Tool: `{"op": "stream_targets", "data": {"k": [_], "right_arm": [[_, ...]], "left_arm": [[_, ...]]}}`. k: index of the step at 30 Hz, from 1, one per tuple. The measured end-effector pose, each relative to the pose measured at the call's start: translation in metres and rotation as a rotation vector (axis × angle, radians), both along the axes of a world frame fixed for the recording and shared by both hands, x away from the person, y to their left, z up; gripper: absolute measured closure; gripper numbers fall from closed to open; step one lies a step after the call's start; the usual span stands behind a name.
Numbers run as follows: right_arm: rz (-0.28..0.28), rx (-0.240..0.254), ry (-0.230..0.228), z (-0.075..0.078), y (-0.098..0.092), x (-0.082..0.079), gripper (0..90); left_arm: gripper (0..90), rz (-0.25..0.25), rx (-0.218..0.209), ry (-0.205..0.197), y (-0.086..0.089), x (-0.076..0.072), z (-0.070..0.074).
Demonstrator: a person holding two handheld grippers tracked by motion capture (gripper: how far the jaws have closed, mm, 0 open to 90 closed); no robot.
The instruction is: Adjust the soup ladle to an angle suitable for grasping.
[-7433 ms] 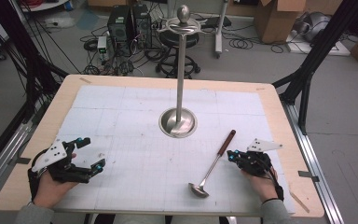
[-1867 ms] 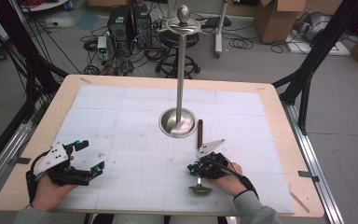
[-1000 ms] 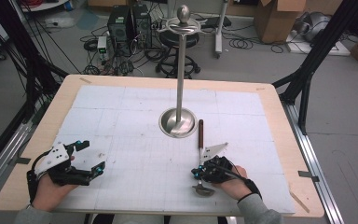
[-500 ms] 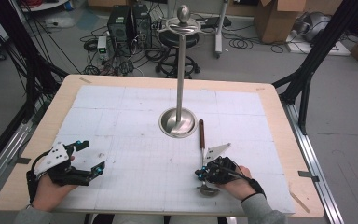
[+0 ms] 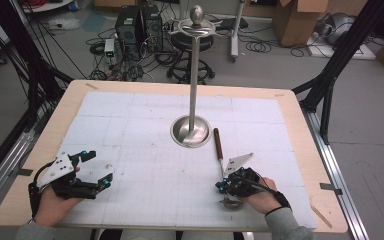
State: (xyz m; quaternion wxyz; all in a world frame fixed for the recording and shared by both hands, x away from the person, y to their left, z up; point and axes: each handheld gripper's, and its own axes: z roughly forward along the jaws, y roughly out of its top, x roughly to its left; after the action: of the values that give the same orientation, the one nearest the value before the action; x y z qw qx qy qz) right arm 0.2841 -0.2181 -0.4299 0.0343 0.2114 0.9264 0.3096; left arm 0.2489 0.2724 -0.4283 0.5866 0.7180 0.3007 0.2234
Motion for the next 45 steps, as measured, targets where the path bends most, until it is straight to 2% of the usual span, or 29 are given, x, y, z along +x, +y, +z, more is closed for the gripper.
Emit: {"op": "stream_targets", "data": {"k": [6, 11, 16, 25, 35, 39, 45], "right_arm": [[0.001, -0.014, 0.018, 0.002, -0.009, 0.003, 90.0], [-0.006, -0.005, 0.035, 0.001, -0.016, 0.006, 90.0], [-0.019, -0.013, 0.031, 0.002, -0.016, 0.006, 90.0], [-0.107, -0.012, 0.032, 0.002, -0.030, 0.010, 90.0], [-0.210, -0.048, 0.036, 0.005, -0.041, 0.017, 90.0], [-0.211, -0.044, 0.041, 0.005, -0.044, 0.019, 90.0], [-0.226, -0.070, 0.039, 0.006, -0.047, 0.022, 90.0]], "left_arm": [[1.7, -0.002, 0.003, 0.001, 0.000, 0.000, 0.000], [1.7, 0.000, 0.002, 0.000, 0.000, 0.000, 0.000], [1.7, -0.001, 0.002, 0.001, 0.000, 0.000, 0.000], [1.7, -0.002, 0.004, 0.005, 0.000, 0.001, -0.001], [1.7, -0.005, 0.004, 0.007, -0.001, 0.001, -0.001], [1.7, -0.006, 0.005, 0.006, -0.001, 0.001, -0.001], [1.7, -0.007, 0.006, 0.008, -0.001, 0.001, -0.001]]}}
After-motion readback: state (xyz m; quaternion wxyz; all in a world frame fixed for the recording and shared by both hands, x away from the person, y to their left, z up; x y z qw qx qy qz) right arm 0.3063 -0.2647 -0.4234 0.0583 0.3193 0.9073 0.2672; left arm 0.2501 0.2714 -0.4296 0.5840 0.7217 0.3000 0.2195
